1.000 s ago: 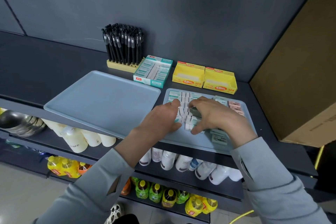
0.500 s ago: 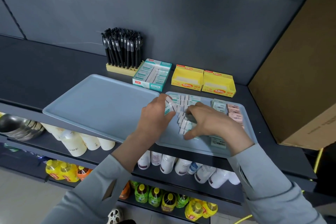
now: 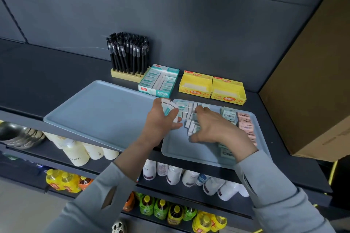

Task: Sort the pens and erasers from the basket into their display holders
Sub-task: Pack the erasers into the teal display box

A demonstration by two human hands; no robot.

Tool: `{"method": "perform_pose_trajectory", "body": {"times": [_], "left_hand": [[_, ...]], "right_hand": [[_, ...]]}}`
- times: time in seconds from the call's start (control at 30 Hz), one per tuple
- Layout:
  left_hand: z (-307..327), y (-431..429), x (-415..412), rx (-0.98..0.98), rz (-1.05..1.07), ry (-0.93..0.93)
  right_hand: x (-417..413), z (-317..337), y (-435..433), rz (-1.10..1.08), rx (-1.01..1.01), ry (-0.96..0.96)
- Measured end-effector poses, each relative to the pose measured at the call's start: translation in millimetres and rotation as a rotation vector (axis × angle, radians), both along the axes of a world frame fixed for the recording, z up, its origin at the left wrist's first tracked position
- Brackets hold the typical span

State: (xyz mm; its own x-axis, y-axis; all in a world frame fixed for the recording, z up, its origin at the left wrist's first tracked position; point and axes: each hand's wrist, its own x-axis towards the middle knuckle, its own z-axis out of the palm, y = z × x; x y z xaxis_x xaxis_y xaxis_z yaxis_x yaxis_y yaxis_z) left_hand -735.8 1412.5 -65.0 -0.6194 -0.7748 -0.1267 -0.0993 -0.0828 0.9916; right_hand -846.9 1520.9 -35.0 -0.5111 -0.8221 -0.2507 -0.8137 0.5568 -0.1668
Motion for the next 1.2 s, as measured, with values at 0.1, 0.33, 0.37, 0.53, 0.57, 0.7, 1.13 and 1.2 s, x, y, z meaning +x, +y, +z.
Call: {"method": "perform_pose_trajectory", "body": {"times": [0.1,0.33,0.37,0.53,0.57,0.7,1.13,1.2], "left_hand": [[6,-3,-1,0.227,0.045,0.079],[9,-6,-3,0.465,0.111,0.203],[10,-6,-4,0.471,0.114,0.198],[15,-3,-9,0.534,0.123,0.182],[15,-2,-10,0.548,0.122,0.182],[13,0,-16,0.594,0.085,0.186],[24,-42,-29,0.666,0.025,0.391],[24,-55,-26,0.647,-0.020,0.388]], "right_hand": [[2,-4,-2,0.023,-0.003,0.021],[3,-13,-1,0.066,-0.078,0.118],[3,-14,-1,0.062,-0.095,0.115],[-5,-11,-4,0.020,-0.188,0.007],[-8,-9,-4,0.006,-0.202,-0.021],[-19,5,-10,-0.068,-0.323,-0.079],[-21,45,-64,0.067,-0.534,-0.400],[-23,41,-78,0.030,-0.573,-0.469]]}}
